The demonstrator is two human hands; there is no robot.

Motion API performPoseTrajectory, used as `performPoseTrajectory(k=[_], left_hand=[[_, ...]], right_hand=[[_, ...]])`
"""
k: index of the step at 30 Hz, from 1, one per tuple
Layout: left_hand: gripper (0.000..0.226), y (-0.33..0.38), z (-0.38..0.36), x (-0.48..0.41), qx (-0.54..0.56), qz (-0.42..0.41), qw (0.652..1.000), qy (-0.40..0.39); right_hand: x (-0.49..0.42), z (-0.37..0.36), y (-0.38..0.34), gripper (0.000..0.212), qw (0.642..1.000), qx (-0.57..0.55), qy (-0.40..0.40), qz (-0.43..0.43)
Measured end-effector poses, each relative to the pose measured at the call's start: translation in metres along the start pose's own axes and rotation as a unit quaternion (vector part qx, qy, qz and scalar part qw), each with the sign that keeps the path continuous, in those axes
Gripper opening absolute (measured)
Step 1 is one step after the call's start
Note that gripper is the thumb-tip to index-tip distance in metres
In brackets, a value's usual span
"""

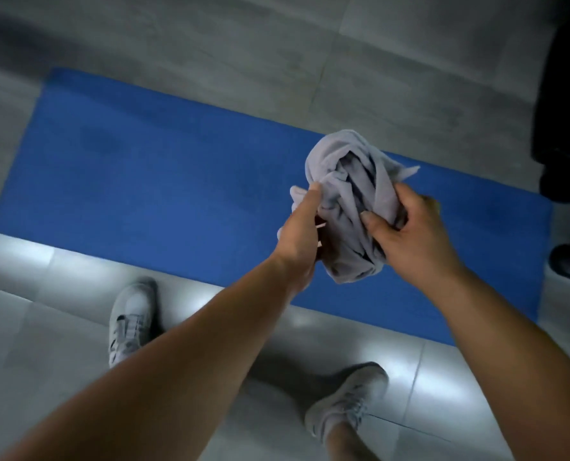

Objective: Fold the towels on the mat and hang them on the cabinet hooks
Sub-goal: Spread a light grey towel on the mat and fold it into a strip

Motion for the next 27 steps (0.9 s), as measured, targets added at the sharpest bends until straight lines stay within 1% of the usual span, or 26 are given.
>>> performPoseTrajectory(k=[2,3,5,8,10,11,12,13,14,15,16,17,18,19,21,22,23,24,26,27], left_hand=[[0.056,-0.031,-0.033,-0.021,-0.022,-0.004,1.000,-0.014],[0.055,-0.047,-0.047,-0.035,-0.033,-0.002,0.999,-0.024],[0.051,-0.082,-0.064,-0.067,-0.089,-0.002,0.995,-0.045],[0.050,-0.136,-0.070,-0.120,-0.221,0.021,0.972,-0.073],[0.050,-0.165,-0.061,-0.159,-0.297,0.049,0.949,-0.095],[0.051,-0.175,-0.055,-0.180,-0.350,0.047,0.930,-0.098],[0.054,-0.180,-0.046,-0.202,-0.428,0.034,0.899,-0.084],[0.057,-0.177,-0.036,-0.222,-0.512,0.007,0.857,-0.052],[0.060,-0.170,-0.028,-0.242,-0.569,-0.034,0.821,-0.011],[0.059,-0.160,-0.025,-0.255,-0.583,-0.080,0.808,0.018],[0.055,-0.152,-0.026,-0.267,-0.570,-0.125,0.812,0.027],[0.048,-0.146,-0.029,-0.279,-0.546,-0.160,0.822,0.014],[0.045,-0.142,-0.031,-0.292,-0.521,-0.173,0.836,-0.013],[0.049,-0.142,-0.034,-0.304,-0.486,-0.164,0.857,-0.047],[0.070,-0.138,-0.040,-0.321,-0.384,-0.139,0.906,-0.115],[0.074,-0.134,-0.042,-0.329,-0.342,-0.132,0.920,-0.136],[0.071,-0.128,-0.044,-0.333,-0.319,-0.133,0.926,-0.155],[0.060,-0.123,-0.046,-0.333,-0.309,-0.139,0.925,-0.169],[0.034,-0.108,-0.048,-0.329,-0.306,-0.163,0.921,-0.175],[0.027,-0.100,-0.049,-0.324,-0.298,-0.176,0.922,-0.175]], right_hand=[[-0.009,0.017,0.046,0.029,0.999,-0.040,0.020,0.006],[-0.015,0.019,0.071,0.033,0.998,-0.047,0.030,0.007],[-0.029,0.011,0.123,0.037,0.999,-0.024,0.043,0.004],[-0.058,-0.019,0.197,0.038,0.998,0.031,0.045,0.016],[-0.078,-0.050,0.243,0.038,0.998,0.059,0.015,0.017],[-0.089,-0.066,0.263,0.038,0.997,0.069,-0.004,0.020],[-0.100,-0.080,0.280,0.038,0.996,0.076,-0.023,0.025],[-0.110,-0.093,0.294,0.039,0.995,0.081,-0.041,0.031],[-0.119,-0.104,0.303,0.041,0.994,0.082,-0.057,0.039],[-0.128,-0.112,0.310,0.043,0.993,0.080,-0.069,0.047],[-0.135,-0.117,0.312,0.044,0.992,0.076,-0.076,0.059],[-0.141,-0.121,0.313,0.047,0.992,0.068,-0.084,0.067],[-0.146,-0.125,0.311,0.050,0.991,0.062,-0.094,0.074],[-0.151,-0.128,0.308,0.053,0.989,0.059,-0.103,0.085],[-0.158,-0.128,0.295,0.057,0.985,0.052,-0.113,0.118],[-0.162,-0.126,0.288,0.058,0.985,0.038,-0.115,0.127],[-0.165,-0.124,0.280,0.057,0.984,0.014,-0.117,0.132],[-0.168,-0.121,0.273,0.056,0.984,-0.006,-0.117,0.138],[-0.172,-0.112,0.260,0.057,0.983,-0.023,-0.104,0.147],[-0.174,-0.108,0.257,0.060,0.985,-0.025,-0.094,0.144]])
Point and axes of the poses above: each hand's wrist, its own x-axis away from the middle knuckle, its own z-axis out of the back of the hand, y = z × x, the point moved 9 cm from there along -x, towards the middle knuckle, and after that the axes turned 2 degrees about y, right-handed, at the moved point
